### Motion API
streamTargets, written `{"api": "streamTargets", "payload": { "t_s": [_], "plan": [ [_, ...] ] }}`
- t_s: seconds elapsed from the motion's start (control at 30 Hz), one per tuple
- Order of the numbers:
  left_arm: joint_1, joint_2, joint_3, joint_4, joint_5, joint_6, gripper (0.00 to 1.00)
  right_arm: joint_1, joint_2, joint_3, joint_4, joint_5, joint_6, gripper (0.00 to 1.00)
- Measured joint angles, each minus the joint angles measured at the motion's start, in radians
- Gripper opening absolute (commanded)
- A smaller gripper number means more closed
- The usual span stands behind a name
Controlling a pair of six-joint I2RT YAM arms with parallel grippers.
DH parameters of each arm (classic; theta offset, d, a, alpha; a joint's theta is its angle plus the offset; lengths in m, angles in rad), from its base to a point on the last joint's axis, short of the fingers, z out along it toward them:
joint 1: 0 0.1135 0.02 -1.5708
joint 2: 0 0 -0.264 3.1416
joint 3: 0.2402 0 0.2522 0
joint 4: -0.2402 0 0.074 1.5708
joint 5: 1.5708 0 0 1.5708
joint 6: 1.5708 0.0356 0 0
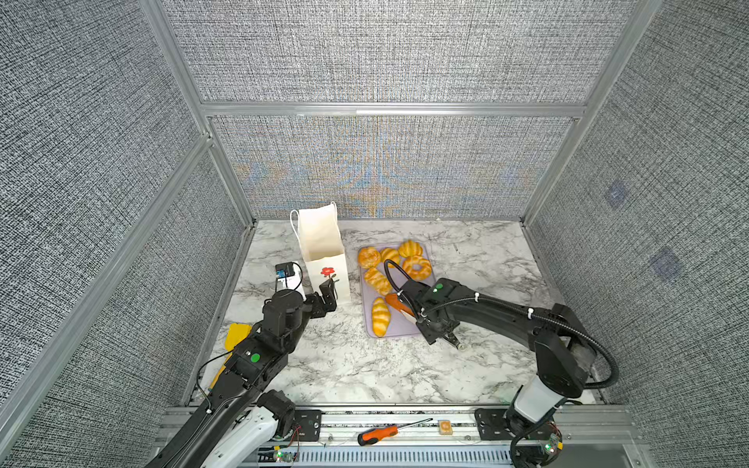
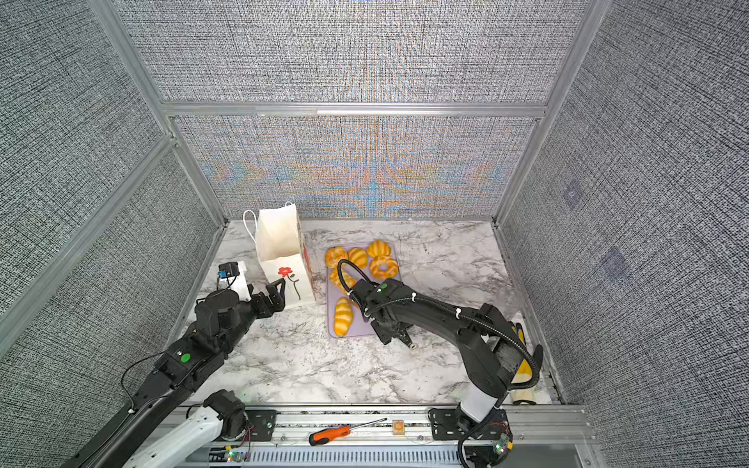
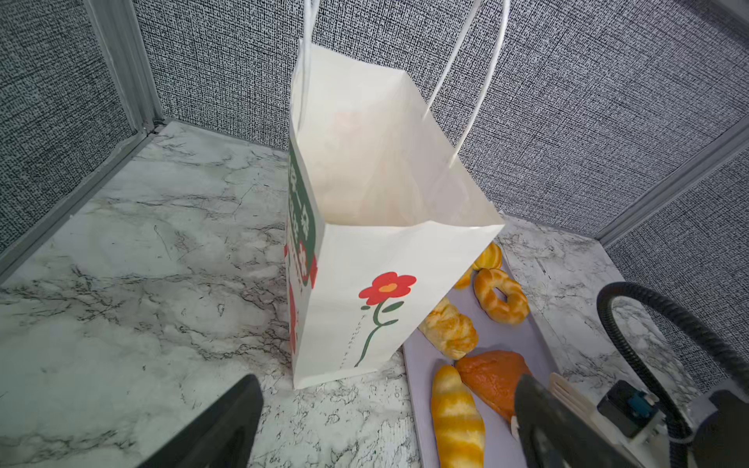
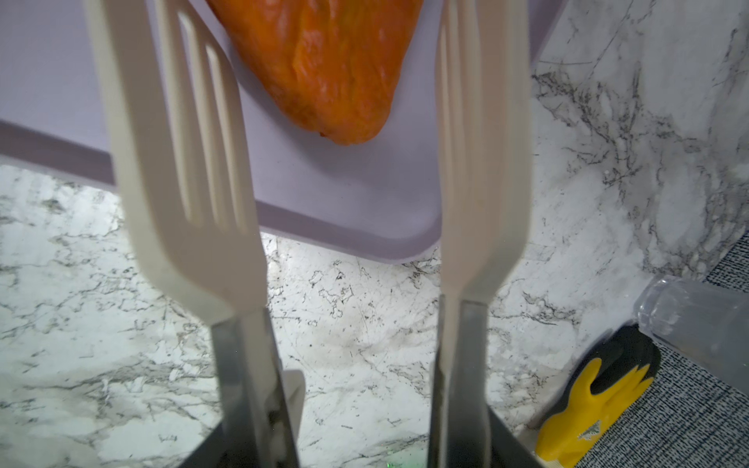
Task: Pack bread into a paper bag
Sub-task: Pick up the bread from the tray.
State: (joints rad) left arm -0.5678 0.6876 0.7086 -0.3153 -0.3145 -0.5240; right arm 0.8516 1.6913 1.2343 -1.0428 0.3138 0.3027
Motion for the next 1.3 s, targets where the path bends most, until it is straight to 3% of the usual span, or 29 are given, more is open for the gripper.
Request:
{"api": "streamTargets", "payload": {
  "t_s": [0.5,0.83,1.3],
  "plan": [
    [0.000,-0.006,0.000,-0.001,0.003,-0.003,0.98,-0.014,0.082,0.057,-0.001,0.039,-0.033,0.60],
    [-0.001,-0.021,0.000,-0.002,0.000,-0.003,0.98,-0.045,0.081,0.045,0.001,-0.001,-0.084,0.37],
    [-0.001,-0.043,0.000,-0.008,-0.009,0.005,0.99,-0.134,-0.106,-0.035,0.036,-0.106,-0.121,0.35]
  ]
}}
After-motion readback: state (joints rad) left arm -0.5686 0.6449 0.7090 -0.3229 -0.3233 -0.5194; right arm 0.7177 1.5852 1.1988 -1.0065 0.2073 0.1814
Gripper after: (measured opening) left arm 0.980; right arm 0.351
